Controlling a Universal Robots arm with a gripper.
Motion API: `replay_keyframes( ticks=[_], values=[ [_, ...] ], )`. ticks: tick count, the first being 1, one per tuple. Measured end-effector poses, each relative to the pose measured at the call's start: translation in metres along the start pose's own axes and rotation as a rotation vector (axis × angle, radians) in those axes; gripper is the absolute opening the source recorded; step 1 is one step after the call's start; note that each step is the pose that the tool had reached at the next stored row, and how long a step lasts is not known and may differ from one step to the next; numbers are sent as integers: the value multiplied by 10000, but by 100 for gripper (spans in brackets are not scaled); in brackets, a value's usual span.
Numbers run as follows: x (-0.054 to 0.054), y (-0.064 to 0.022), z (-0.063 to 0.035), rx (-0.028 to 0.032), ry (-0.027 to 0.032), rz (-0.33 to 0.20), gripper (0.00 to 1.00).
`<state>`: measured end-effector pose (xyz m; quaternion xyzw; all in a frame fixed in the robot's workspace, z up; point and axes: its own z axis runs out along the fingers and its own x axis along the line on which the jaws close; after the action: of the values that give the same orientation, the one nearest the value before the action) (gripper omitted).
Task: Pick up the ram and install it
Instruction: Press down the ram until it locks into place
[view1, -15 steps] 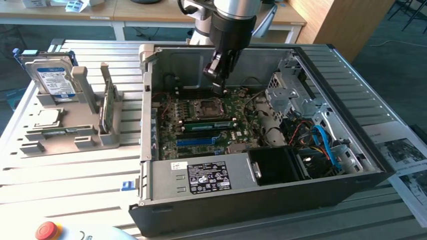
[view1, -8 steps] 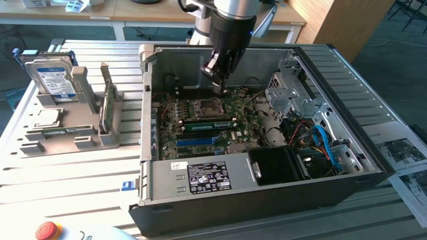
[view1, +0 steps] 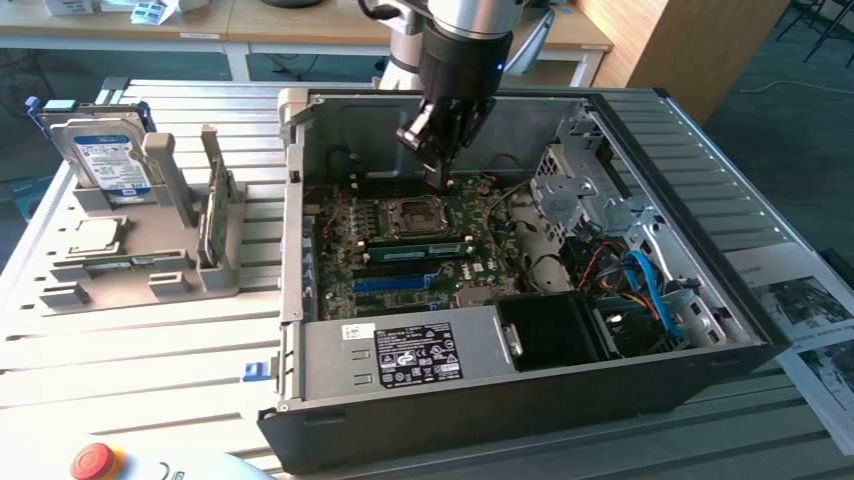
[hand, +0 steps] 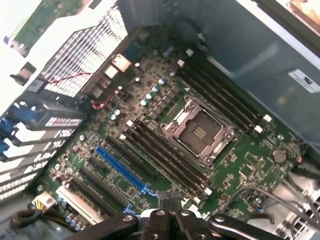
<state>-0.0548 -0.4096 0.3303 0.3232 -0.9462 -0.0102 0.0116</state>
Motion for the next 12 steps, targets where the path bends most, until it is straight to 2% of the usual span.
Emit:
replay_keyframes(
  ticks=[12],
  values=[
    [0, 0, 0, -28, -49, 1856, 10]
  ],
)
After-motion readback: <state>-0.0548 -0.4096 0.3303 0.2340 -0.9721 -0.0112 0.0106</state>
